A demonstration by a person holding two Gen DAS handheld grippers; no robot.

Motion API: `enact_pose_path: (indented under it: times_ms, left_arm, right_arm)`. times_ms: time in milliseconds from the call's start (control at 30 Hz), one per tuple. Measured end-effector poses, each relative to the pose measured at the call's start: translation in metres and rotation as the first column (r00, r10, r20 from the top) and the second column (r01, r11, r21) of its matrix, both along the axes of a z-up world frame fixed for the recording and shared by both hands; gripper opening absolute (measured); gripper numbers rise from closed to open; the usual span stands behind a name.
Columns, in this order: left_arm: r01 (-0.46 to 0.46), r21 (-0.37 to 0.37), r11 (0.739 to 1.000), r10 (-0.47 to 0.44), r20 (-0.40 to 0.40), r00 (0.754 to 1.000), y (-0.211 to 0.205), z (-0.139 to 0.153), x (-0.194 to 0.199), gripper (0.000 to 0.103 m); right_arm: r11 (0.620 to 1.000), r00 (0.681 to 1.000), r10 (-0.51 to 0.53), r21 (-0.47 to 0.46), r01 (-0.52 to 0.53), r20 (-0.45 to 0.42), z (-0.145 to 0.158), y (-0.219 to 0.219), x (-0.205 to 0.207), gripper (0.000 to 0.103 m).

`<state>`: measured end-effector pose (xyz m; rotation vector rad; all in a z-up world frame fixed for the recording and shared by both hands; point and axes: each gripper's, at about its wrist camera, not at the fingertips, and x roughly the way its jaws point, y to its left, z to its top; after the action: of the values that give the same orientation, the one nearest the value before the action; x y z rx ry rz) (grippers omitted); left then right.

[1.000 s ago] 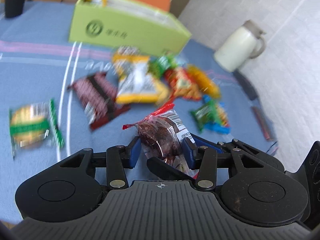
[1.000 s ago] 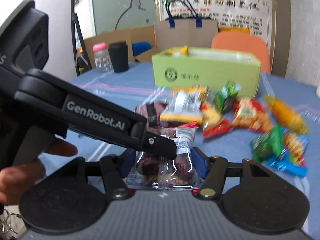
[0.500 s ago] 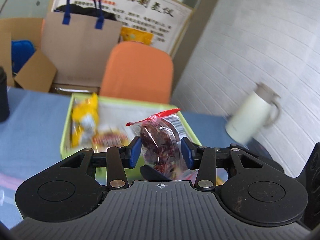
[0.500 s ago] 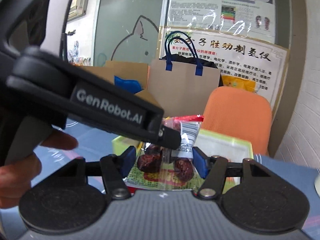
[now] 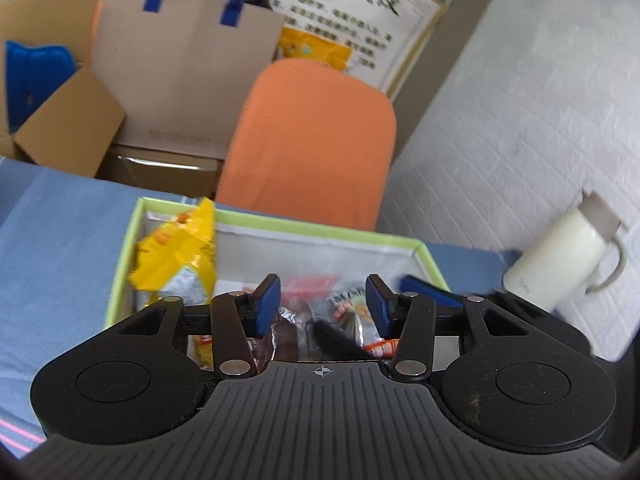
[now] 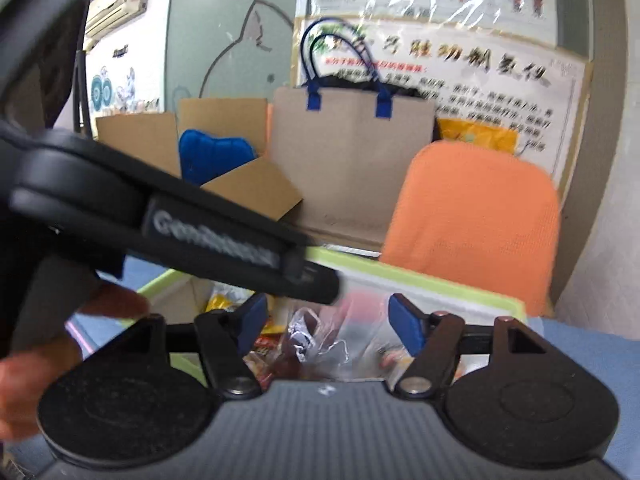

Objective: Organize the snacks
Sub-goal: 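Carry the red-date bag with the left gripper and release it into the box, then move the left gripper to the green-wrapped biscuit pack and grasp it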

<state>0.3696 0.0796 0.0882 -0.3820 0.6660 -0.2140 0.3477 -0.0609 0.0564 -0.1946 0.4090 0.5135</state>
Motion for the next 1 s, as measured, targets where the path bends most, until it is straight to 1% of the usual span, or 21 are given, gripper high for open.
enact_pose_path:
  times_ms: [33,133,200,233,300,400,533,633,700,800,867,933,1000]
  left_arm:
    - [-0.010,-0.009,1.000,0.010,0.023,1.000,0.005,0.006,-0.008,0.031]
    - [-0.023,-0.018,1.000,0.024,0.095,0.995,0.015,0.026,-0.039,0.042]
    - [-0.019,-0.019,1.000,0.022,0.135,0.991,0.020,0.036,-0.063,0.048]
    - [-0.014,-0.015,1.000,0.016,0.143,0.990,0.022,0.038,-0.075,0.049]
    - [-0.003,-0.025,1.000,0.006,0.146,0.989,0.025,0.037,-0.096,0.049]
    - [0.016,-0.056,0.998,-0.010,0.107,0.994,0.030,0.022,-0.125,0.049]
    - [0.013,-0.082,0.997,-0.011,0.021,1.000,0.035,-0.009,-0.160,0.049]
    - [-0.033,-0.108,0.994,0.028,-0.045,0.999,0.047,-0.035,-0.188,0.049]
    - [-0.082,-0.119,0.989,0.073,-0.082,0.994,0.060,-0.047,-0.210,0.051]
    - [-0.175,-0.084,0.981,0.166,-0.109,0.980,0.082,-0.059,-0.246,0.053]
    - [-0.225,-0.046,0.973,0.217,-0.132,0.967,0.094,-0.066,-0.267,0.055]
    - [-0.253,-0.030,0.967,0.245,-0.160,0.956,0.105,-0.073,-0.280,0.055]
    - [-0.248,-0.032,0.968,0.238,-0.182,0.954,0.115,-0.080,-0.290,0.054]
  right_arm:
    - [1.000,1.000,-0.003,0.011,0.002,0.025,0.008,-0.005,-0.010,0.077]
    - [0.998,0.995,-0.018,0.055,0.012,0.100,0.030,-0.020,-0.043,0.086]
    - [0.996,0.992,-0.020,0.087,0.009,0.124,0.039,-0.028,-0.064,0.091]
    - [0.995,0.991,-0.020,0.097,0.008,0.129,0.041,-0.031,-0.076,0.093]
    - [0.995,0.992,-0.011,0.102,-0.001,0.122,0.038,-0.033,-0.095,0.093]
    - [0.996,0.998,0.002,0.089,-0.008,0.069,0.021,-0.033,-0.125,0.093]
    - [0.997,0.999,-0.001,0.074,0.005,-0.045,-0.016,-0.029,-0.154,0.093]
    - [0.995,0.989,0.010,0.104,0.005,-0.146,-0.043,-0.028,-0.182,0.093]
    - [0.993,0.982,0.030,0.117,-0.009,-0.184,-0.055,-0.024,-0.204,0.093]
    - [0.988,0.972,0.093,0.138,-0.063,-0.218,-0.063,-0.008,-0.235,0.093]
    - [0.980,0.956,0.154,0.164,-0.116,-0.248,-0.069,0.009,-0.250,0.093]
    - [0.970,0.940,0.216,0.166,-0.176,-0.265,-0.076,0.031,-0.258,0.093]
    - [0.969,0.936,0.239,0.129,-0.211,-0.259,-0.081,0.053,-0.262,0.093]
